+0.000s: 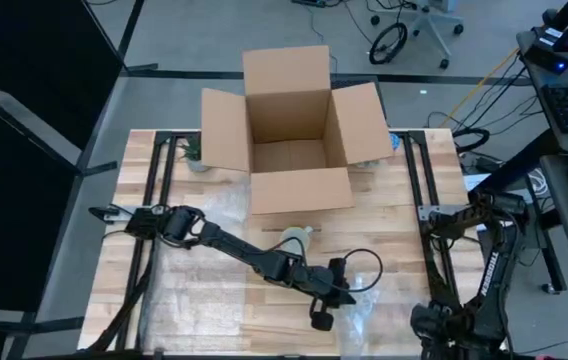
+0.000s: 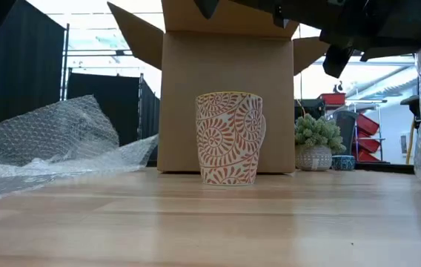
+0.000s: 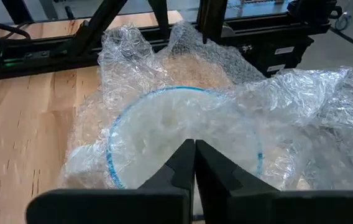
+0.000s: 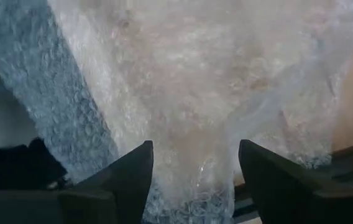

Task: Wrap mug
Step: Wrap the red mug with bubble wrap

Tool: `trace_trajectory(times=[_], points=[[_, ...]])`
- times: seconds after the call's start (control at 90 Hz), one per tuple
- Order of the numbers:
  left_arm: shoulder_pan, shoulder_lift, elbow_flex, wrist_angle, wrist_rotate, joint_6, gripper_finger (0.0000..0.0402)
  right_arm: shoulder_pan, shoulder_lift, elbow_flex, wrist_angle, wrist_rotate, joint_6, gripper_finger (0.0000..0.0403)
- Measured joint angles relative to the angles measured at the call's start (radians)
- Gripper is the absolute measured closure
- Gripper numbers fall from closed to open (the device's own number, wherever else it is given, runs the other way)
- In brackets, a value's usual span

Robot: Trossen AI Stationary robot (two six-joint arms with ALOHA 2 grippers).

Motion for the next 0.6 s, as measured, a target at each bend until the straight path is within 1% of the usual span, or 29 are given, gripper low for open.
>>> trace_trajectory(times=[0.111,0.389,0.489,0.544,0.6], points=[[0.0,0.0,0.0,0.0,0.0,0.0,0.0402,-0.001,0.018,-0.001,-0.006,-0.012,-0.028,0.0186],[0.0,0.0,0.0,0.0,0.0,0.001,0.0402,-0.02,0.125,-0.003,0.016,-0.08,-0.067,0.0192],[0.0,0.0,0.0,0.001,0.0,0.001,0.0402,-0.029,0.131,-0.003,0.027,-0.102,-0.069,0.022],[0.0,0.0,0.0,0.001,0.0,0.001,0.0402,-0.034,0.127,-0.003,0.03,-0.107,-0.07,0.0246],[0.0,0.0,0.0,0.0,0.0,0.001,0.0402,-0.039,0.116,-0.003,0.029,-0.11,-0.066,0.0282]])
